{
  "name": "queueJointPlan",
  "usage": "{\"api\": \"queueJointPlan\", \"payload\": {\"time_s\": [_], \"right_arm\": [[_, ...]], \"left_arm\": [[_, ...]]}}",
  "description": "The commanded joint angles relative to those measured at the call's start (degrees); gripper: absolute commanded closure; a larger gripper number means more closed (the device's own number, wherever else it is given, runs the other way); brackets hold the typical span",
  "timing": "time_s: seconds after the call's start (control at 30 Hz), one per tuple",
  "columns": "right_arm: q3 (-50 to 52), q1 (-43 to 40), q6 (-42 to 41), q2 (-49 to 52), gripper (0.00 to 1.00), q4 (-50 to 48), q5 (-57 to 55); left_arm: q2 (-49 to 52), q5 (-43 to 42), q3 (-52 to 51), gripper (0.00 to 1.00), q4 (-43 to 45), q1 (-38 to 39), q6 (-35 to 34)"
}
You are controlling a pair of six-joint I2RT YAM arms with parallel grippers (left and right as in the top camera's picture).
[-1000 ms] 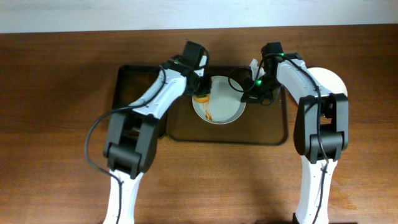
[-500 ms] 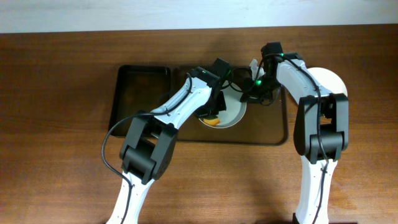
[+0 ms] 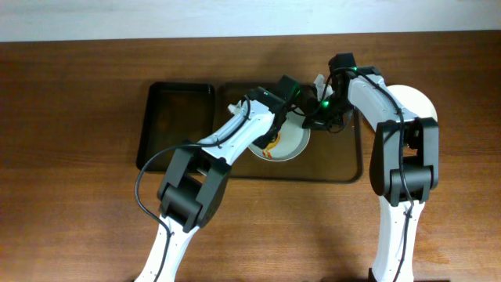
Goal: Clean dirty plates on tray and stack at the side
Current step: 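Bring the sponge in the left gripper down onto the last plate, then scrub the last plate with the sponge while the right gripper holds it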
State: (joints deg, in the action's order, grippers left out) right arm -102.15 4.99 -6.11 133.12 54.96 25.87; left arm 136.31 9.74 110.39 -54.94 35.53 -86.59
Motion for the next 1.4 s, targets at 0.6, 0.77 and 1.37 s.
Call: {"api": "queueJointPlan", "payload": {"time_s": [0.6,0.77,1.37], "right_arm": [[1.66,0.28,-0.35,1.29,0.89,-0.17,-3.56],[1.66,0.28,-0.35,1.31,0.89,0.04,-3.61],[1.66,0.28,-0.15,1.31,0.88,0.44,-4.04]], "left_arm": [[7.08,-12.85,-4.37,1.0,-4.28,-2.69,-10.69],[7.08,3.65,-4.37,1.0,-3.65,-2.54,-15.21],[7.06,30.58,-4.22,1.0,24.96,-1.77,24.61]]}}
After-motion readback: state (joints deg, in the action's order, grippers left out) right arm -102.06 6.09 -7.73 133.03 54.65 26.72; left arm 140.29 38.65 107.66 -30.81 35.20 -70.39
